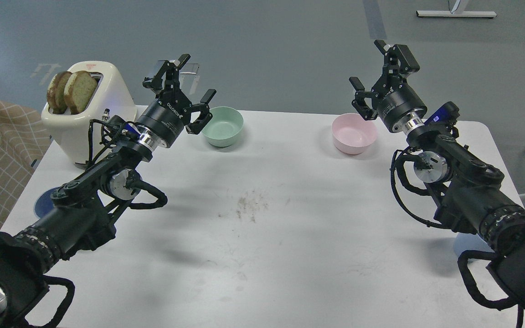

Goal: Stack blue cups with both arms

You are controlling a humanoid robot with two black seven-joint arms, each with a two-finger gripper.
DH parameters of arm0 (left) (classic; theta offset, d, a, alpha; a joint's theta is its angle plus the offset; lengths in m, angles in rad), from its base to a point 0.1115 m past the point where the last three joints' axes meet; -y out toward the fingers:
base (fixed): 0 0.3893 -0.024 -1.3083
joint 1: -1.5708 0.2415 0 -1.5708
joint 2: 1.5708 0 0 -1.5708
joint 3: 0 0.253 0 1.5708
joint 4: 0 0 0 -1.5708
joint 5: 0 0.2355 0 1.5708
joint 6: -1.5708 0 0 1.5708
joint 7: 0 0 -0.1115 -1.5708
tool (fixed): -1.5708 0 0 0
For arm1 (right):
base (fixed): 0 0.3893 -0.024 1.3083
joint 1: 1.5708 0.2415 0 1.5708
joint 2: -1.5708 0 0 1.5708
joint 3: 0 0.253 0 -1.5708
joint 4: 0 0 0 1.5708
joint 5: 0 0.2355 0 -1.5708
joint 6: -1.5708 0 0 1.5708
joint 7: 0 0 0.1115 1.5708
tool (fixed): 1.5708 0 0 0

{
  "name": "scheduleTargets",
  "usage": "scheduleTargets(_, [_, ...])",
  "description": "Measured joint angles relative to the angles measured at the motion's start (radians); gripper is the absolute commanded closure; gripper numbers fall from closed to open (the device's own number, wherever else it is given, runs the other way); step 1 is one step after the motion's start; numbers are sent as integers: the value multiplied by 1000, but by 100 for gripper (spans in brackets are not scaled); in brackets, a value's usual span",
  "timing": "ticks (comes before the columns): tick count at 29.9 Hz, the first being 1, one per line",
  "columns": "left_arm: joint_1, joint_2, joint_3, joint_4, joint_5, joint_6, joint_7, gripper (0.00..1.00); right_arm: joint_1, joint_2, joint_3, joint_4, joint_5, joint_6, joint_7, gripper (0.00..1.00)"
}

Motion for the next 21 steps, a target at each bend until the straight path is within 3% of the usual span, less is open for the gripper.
scheduleTargets(4, [0, 31, 1, -20, 11, 0, 0, 2, 0, 0, 0, 0, 0, 0, 0, 0])
scheduleTargets(10, [-3, 232, 13, -154, 111, 3, 0, 2, 0, 0, -1, 1, 0, 0, 0, 0])
scheduleTargets(16, [13, 553, 20, -383, 348, 13, 0, 3, 0, 0, -1, 3, 0, 0, 0, 0])
scheduleTargets(21, [97, 836, 4, -573, 645, 38, 0, 3, 0, -1, -6, 8, -2, 0, 0, 0])
